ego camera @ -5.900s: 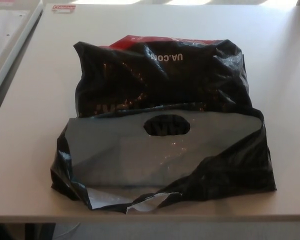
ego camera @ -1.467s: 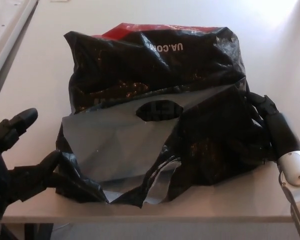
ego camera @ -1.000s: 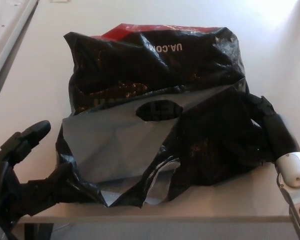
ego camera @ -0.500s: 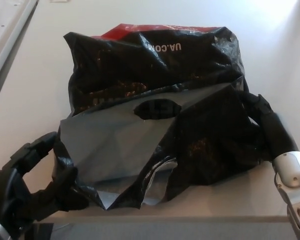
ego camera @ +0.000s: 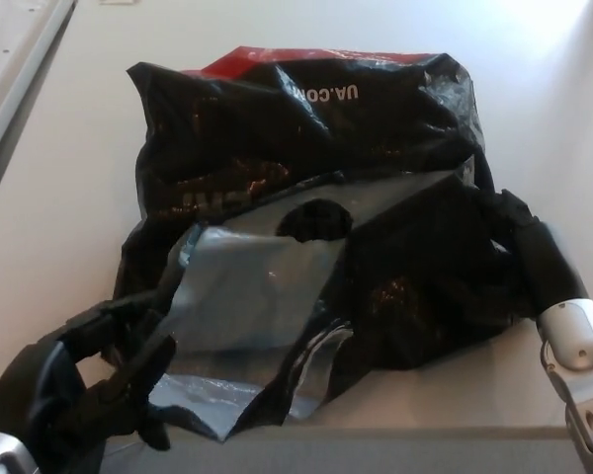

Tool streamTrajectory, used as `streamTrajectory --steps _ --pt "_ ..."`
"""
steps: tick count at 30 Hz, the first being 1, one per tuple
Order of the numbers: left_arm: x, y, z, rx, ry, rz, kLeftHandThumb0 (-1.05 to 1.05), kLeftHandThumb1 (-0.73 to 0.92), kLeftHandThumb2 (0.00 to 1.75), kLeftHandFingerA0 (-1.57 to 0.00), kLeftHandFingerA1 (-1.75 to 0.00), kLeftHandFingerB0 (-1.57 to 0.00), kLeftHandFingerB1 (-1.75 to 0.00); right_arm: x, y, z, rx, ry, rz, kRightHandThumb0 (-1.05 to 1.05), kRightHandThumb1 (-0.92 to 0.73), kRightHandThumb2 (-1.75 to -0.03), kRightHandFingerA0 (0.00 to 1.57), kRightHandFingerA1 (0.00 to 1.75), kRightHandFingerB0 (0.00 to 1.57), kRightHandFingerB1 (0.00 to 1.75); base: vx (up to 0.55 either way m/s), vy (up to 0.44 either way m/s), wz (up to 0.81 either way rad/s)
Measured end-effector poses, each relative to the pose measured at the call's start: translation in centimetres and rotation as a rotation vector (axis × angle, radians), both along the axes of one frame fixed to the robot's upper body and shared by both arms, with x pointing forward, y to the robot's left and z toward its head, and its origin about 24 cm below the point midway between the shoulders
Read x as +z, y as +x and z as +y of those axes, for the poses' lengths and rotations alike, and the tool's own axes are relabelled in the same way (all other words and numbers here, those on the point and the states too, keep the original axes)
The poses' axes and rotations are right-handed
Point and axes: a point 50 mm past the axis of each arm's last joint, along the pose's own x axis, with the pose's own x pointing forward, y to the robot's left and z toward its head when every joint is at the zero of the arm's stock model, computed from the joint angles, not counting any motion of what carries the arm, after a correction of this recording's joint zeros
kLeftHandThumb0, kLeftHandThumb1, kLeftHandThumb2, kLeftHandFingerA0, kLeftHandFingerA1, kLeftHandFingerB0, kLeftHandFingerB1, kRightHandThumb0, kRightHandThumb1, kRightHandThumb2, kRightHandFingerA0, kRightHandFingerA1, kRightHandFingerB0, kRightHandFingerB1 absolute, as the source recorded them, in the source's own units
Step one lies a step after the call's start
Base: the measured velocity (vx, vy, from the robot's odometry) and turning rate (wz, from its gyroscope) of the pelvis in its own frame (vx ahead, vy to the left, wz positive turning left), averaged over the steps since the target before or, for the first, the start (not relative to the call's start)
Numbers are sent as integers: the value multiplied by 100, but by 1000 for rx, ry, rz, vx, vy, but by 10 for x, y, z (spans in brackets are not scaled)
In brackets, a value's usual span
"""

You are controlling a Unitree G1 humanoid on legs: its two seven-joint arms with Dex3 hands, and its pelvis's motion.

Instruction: A plastic bag is kept infront of the robot in the middle of the desk and the robot uses both its hands to grab it from the top and lifts it up and then releases it.

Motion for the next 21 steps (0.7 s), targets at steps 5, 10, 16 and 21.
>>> streamTrajectory --steps 5,10,16,21 --pt "1 2 -5 -38 -28 3 -28 68 59 -89 -175 -68 -175 1 0 0 -7 58 -19 -16 -64 -54 76 175 64 175 0 0 0" --pt "8 8 -8 -46 -68 -22 -29 68 60 -91 -175 -66 -175 6 2 0 -14 87 -40 -18 -70 -55 73 175 60 175 0 0 0" --pt "22 19 -9 -48 -86 -63 -28 70 60 -90 -175 -62 -175 13 7 1 -42 176 -64 -33 -57 -80 110 147 85 131 0 0 0" --pt "59 42 -3 -37 -51 -170 -20 71 60 -90 -175 -55 -175 39 22 -2 -55 233 -126 -17 -69 -57 82 175 64 175 0 0 0"
